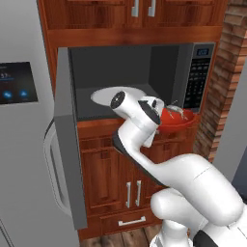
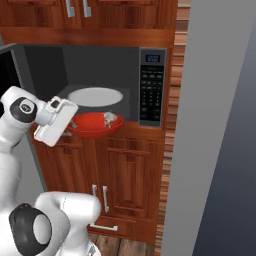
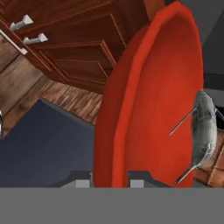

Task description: Remove the apple from the bowl and place it on the small plate. Then place the bowl with only the fish in the microwave, close the door, and press the start button to microwave the fish.

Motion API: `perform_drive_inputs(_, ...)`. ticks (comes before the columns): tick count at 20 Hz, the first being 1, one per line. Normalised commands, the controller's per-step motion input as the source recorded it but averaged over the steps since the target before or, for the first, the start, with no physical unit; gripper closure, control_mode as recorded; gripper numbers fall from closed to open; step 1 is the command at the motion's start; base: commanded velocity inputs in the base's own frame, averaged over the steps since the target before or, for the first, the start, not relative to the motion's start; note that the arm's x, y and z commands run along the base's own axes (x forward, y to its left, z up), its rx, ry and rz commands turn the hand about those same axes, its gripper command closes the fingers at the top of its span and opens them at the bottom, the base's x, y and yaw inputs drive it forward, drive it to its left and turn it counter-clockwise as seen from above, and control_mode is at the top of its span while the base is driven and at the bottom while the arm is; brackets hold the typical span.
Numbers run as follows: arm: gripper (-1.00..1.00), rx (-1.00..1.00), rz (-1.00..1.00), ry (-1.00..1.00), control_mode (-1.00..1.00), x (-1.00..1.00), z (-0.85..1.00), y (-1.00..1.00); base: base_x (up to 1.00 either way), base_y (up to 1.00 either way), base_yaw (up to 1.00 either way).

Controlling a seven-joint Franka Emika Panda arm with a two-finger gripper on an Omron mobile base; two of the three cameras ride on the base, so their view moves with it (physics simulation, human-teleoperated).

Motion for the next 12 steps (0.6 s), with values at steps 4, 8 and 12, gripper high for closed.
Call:
perform_drive_inputs(4,1.00,0.00,0.24,0.00,-1.00,0.97,0.41,0.05,0.00,0.00,0.00)
perform_drive_inputs(8,1.00,0.00,0.26,-0.02,-1.00,0.61,0.14,0.11,0.00,0.00,0.00)
perform_drive_inputs(12,1.00,0.00,0.27,-0.08,-1.00,0.35,0.00,0.18,0.00,0.00,0.00)
